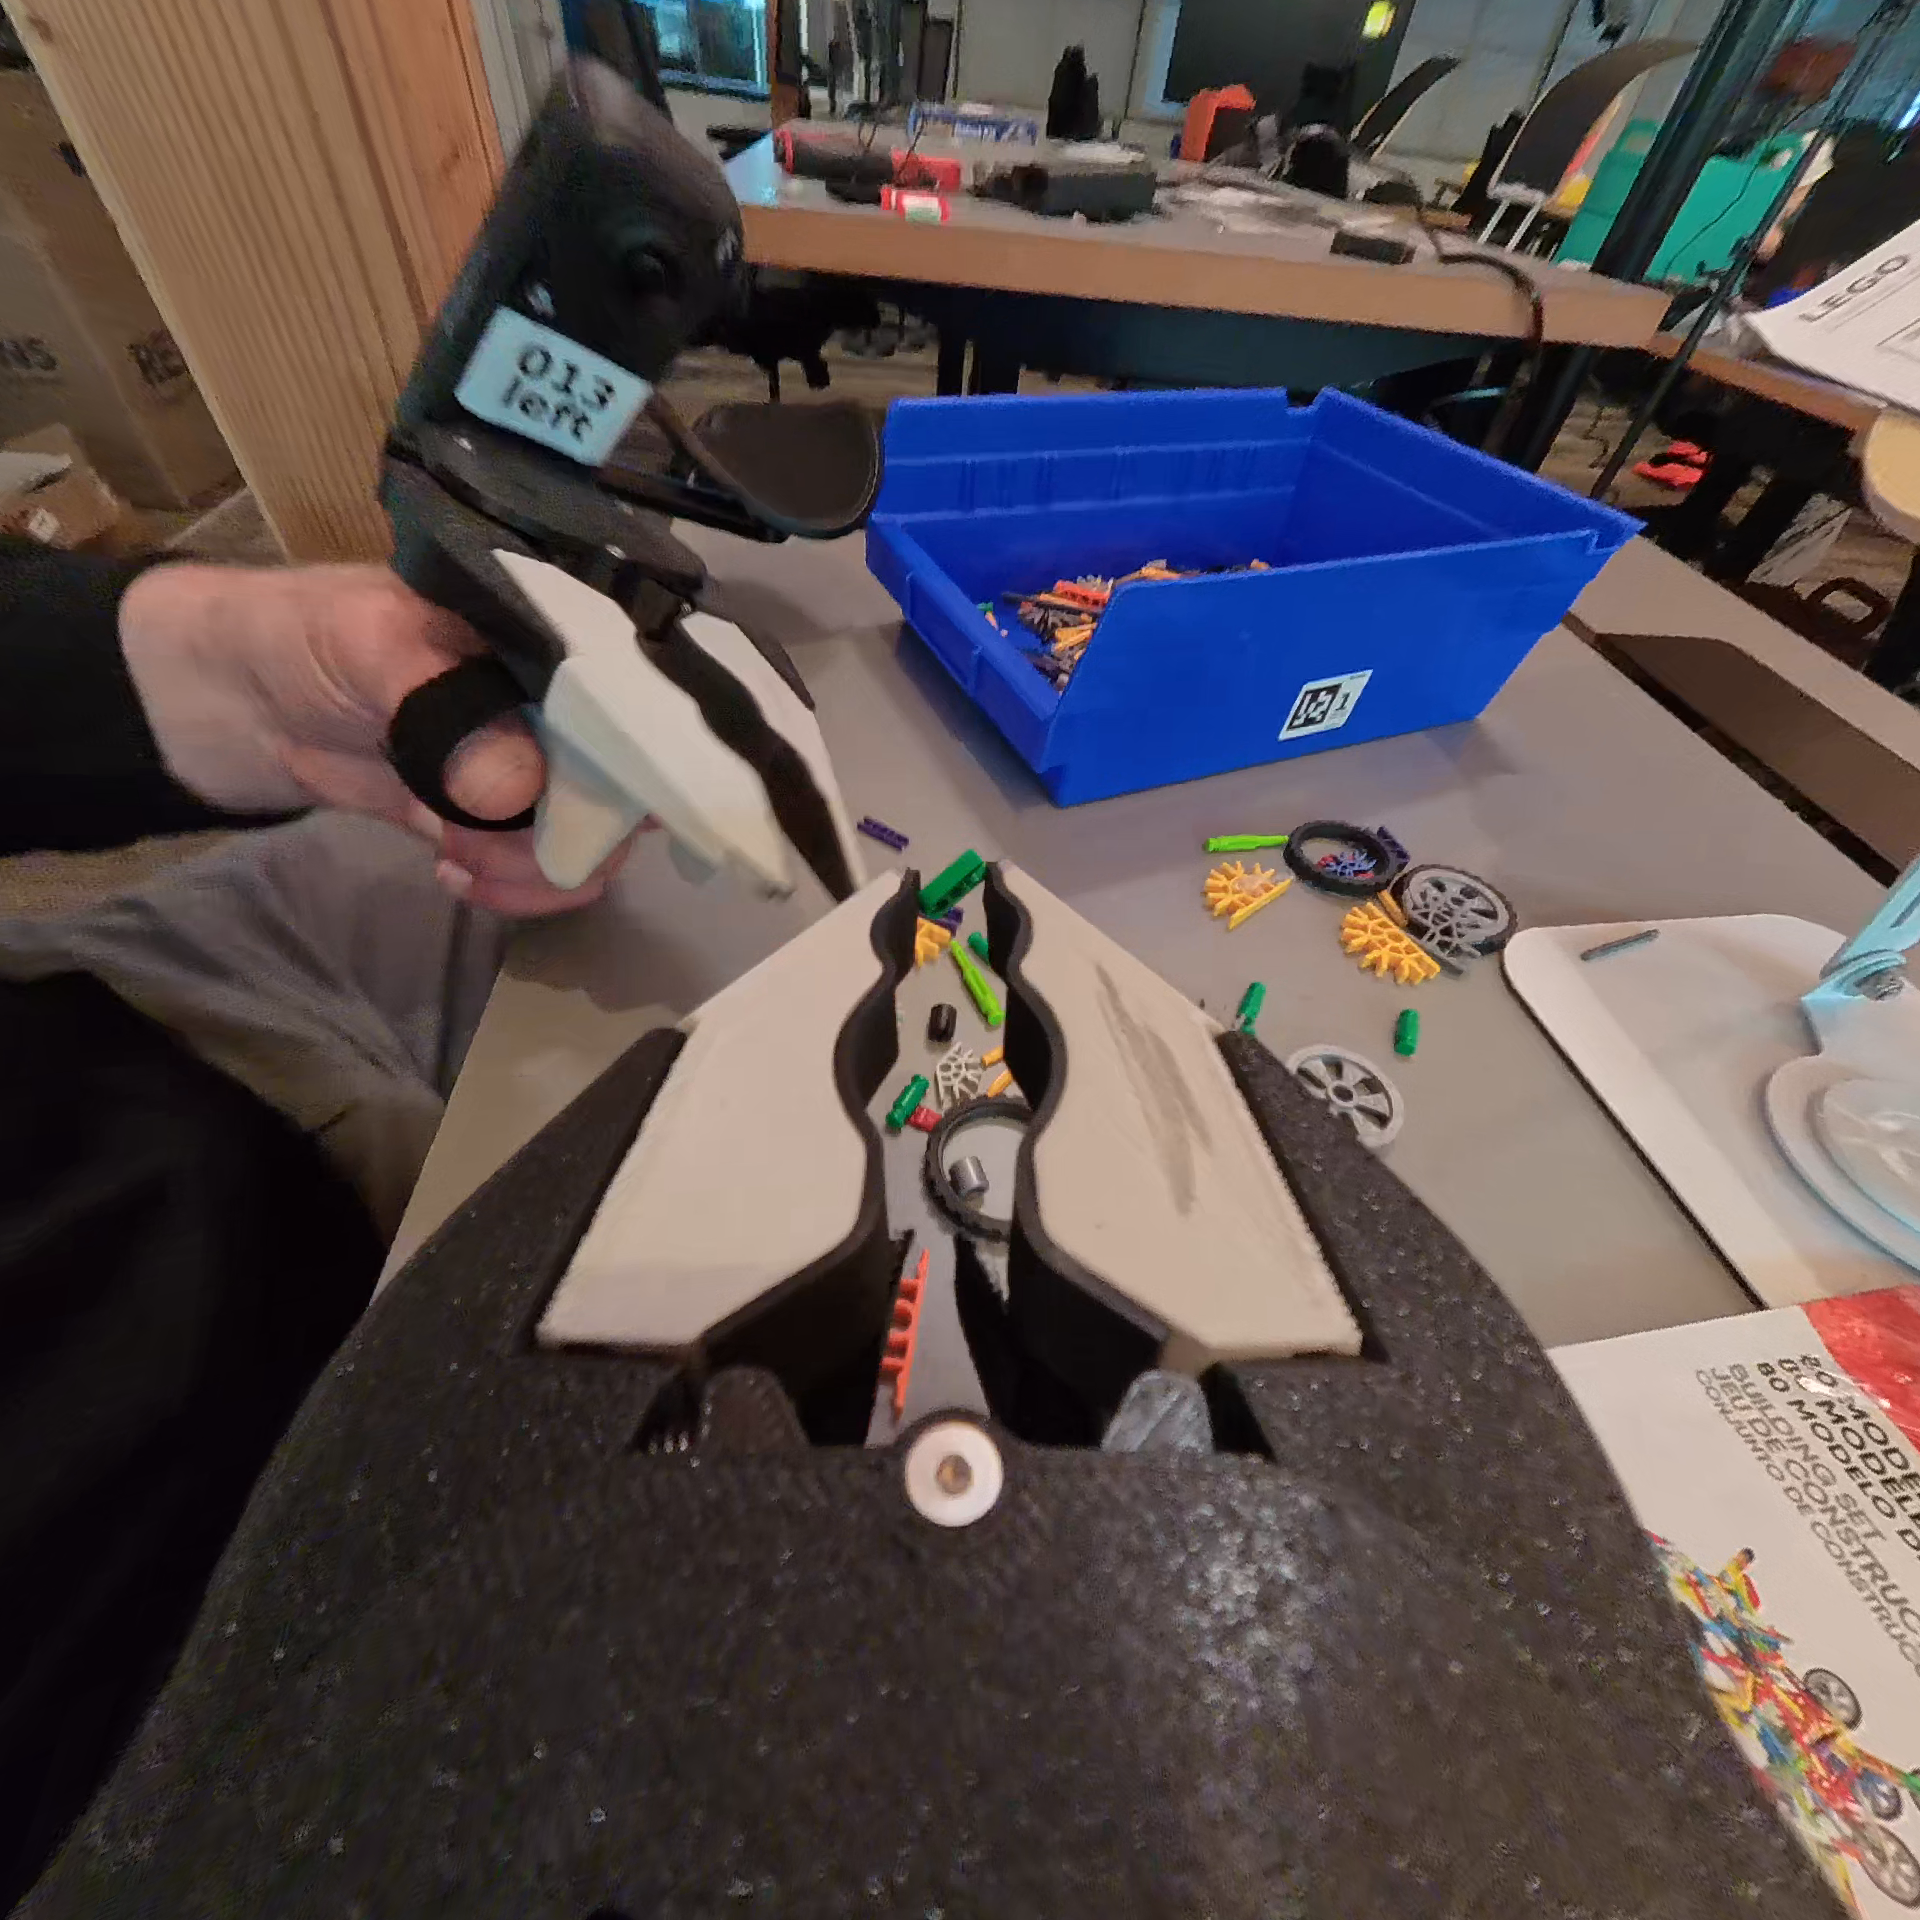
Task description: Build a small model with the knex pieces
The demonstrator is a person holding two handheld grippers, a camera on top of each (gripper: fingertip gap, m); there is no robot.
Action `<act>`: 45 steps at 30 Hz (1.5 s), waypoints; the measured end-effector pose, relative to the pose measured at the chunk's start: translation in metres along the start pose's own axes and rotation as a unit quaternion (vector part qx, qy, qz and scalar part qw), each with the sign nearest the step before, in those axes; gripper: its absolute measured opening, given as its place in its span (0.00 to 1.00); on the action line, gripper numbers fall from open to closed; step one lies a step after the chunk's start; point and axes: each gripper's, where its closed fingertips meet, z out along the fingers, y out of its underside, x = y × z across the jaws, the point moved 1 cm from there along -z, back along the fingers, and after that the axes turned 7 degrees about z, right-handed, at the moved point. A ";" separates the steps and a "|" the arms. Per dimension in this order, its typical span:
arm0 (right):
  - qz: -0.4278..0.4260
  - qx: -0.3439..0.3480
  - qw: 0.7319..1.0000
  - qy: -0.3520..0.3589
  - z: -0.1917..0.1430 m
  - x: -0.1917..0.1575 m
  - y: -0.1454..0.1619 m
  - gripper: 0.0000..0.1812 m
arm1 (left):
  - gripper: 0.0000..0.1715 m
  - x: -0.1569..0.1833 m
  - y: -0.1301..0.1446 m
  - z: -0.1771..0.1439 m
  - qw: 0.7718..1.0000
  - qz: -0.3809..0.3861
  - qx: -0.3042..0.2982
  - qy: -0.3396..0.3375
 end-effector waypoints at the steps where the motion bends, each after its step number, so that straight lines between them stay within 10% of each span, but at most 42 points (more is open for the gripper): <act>1: -0.004 -0.010 1.000 -0.004 0.000 0.000 0.003 0.06 | 0.09 0.002 0.013 -0.001 0.998 0.034 -0.048 -0.004; 9: -0.030 -0.161 0.983 -0.085 -0.001 -0.015 0.055 0.06 | 0.11 -0.008 0.083 -0.006 0.935 0.225 -0.263 -0.071; 21: -0.069 -0.279 0.940 -0.184 -0.003 -0.059 0.103 0.06 | 0.03 -0.007 0.097 -0.001 0.906 0.287 -0.305 -0.056; 45: -0.082 -0.308 0.940 -0.125 -0.010 -0.071 0.099 0.11 | 0.03 -0.009 0.097 -0.006 0.889 0.338 -0.309 0.014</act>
